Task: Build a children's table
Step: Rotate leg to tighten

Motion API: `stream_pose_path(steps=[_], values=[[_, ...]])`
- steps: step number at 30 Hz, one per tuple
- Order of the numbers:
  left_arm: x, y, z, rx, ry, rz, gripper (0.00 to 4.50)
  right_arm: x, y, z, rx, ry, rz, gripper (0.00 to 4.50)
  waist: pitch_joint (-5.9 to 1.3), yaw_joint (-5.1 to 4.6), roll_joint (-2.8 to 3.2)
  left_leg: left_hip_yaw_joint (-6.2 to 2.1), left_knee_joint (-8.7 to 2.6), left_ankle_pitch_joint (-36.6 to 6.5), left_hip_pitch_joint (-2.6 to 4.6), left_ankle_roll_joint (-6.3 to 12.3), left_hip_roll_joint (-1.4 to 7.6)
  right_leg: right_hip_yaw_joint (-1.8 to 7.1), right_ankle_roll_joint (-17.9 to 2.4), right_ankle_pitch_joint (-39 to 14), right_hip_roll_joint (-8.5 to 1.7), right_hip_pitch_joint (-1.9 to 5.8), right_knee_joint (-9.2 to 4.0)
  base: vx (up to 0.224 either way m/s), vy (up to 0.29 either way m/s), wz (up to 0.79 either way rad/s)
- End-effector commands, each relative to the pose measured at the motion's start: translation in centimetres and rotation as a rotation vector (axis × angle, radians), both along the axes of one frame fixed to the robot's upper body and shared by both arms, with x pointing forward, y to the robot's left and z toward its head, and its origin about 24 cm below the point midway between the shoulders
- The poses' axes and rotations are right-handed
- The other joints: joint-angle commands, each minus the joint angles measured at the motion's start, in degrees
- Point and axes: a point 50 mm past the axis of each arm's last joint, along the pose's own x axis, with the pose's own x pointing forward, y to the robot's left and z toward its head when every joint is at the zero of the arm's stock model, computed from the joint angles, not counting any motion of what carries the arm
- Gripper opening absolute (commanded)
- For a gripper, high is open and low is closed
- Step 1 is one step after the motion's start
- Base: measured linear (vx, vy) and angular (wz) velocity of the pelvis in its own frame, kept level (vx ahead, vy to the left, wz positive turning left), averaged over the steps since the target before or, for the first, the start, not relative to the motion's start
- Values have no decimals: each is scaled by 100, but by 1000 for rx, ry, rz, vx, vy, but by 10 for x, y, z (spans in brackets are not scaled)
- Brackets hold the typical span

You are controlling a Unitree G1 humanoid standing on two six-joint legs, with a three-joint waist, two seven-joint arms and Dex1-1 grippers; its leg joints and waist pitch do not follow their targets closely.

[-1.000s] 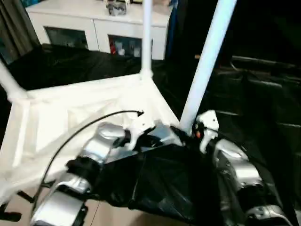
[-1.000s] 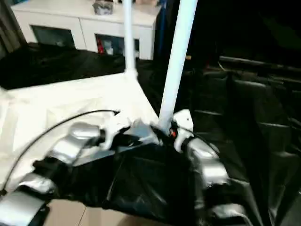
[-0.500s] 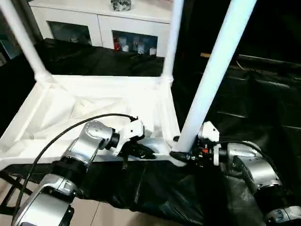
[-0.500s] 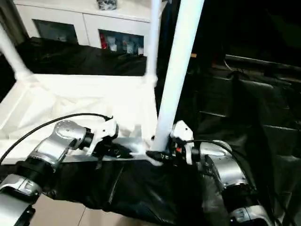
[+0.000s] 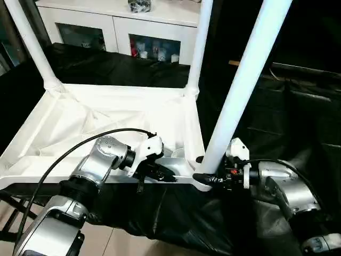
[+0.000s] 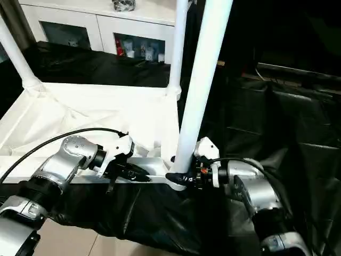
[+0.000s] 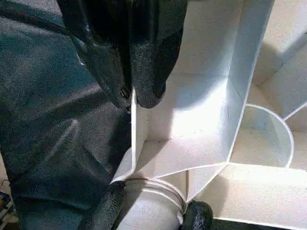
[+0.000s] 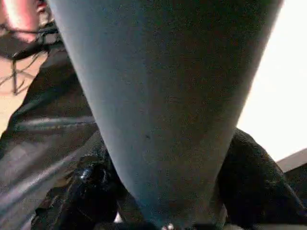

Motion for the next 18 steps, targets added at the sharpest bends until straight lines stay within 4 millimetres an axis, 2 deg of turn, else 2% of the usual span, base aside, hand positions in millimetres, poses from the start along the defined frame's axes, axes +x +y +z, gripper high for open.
stream_pose_path(steps=[1,3,4,5,6,7,8,9,10,11,12,13,14,15,18], values=[[-1,-12,-14,5,33,76,0,-4,10,-21,-2,76,-116,244,-143,-18,-13,41,-365,-482,-56,570,126,237,-1678,82,-282,274,-381,0,0,0],[1,-22,-17,3,33,118,0,-4,15,-29,-10,80,-205,243,-116,-40,-10,35,-406,-877,-39,361,124,245,-1503,-606,-288,260,-455,0,0,0],[1,-22,-17,3,33,118,0,-4,15,-29,-10,80,-205,243,-110,-45,-9,32,-418,-959,-38,306,127,252,-1439,-786,-288,256,-473,0,0,0],[2,-35,-20,0,32,163,0,-5,22,-37,-29,85,-282,243,-98,-55,-5,24,-440,-1134,-29,232,125,257,-1324,-1135,-290,241,-512,0,0,0],[2,-40,-21,-1,31,174,0,-6,25,-40,-34,87,-303,243,-81,-68,14,31,-453,-1254,-7,154,126,265,-1242,-1334,-288,206,-548,0,0,0],[2,-42,-21,-2,30,179,0,-6,26,-40,-35,88,-312,243,-47,-81,1,20,-476,-1540,9,114,115,264,-1113,-1787,-280,182,-597,0,0,0],[3,-56,-23,-15,26,218,0,-4,36,-46,-49,98,-391,243,-34,-87,7,4,-490,-1659,9,96,109,263,-1032,-2031,-287,181,-618,0,0,0],[3,-56,-23,-15,26,218,0,-4,36,-46,-49,98,-391,243,-40,-106,10,-17,-502,-1762,17,34,113,274,-912,-2267,-299,166,-644,0,0,0],[2,-62,-24,-20,27,229,0,-3,40,-48,-53,100,-423,243,-51,-119,14,-32,-510,-1793,16,29,101,281,-849,-2328,-288,162,-653,0,0,0],[2,-75,-25,-29,21,259,0,1,54,-50,-50,110,-486,243,-48,-140,19,-33,-514,-1799,2,33,97,292,-821,-2269,-277,154,-660,0,0,0],[2,-75,-25,-29,21,259,0,1,54,-50,-50,110,-486,243,-48,-140,19,-33,-514,-1799,2,33,97,292,-821,-2269,-277,154,-660,0,0,0],[2,-85,-26,-44,15,283,0,6,68,-47,-43,114,-535,243,-49,-157,9,-44,-523,-1867,0,36,79,294,-739,-2416,-266,142,-672,0,0,0],[2,-89,-25,-52,12,294,0,9,74,-45,-43,103,-546,243,-46,-159,44,-46,-522,-1906,9,32,77,302,-728,-2450,-267,129,-676,0,0,0],[2,-90,-25,-58,10,300,0,11,77,-43,-44,95,-552,243,-54,-182,22,-54,-525,-1922,-2,41,70,306,-695,-2486,-259,127,-680,0,0,0],[3,-91,-23,-65,5,307,0,13,79,-40,-41,64,-539,243,-74,-171,38,-46,-533,-1863,-13,113,76,311,-691,-2238,-258,141,-687,0,0,0]])
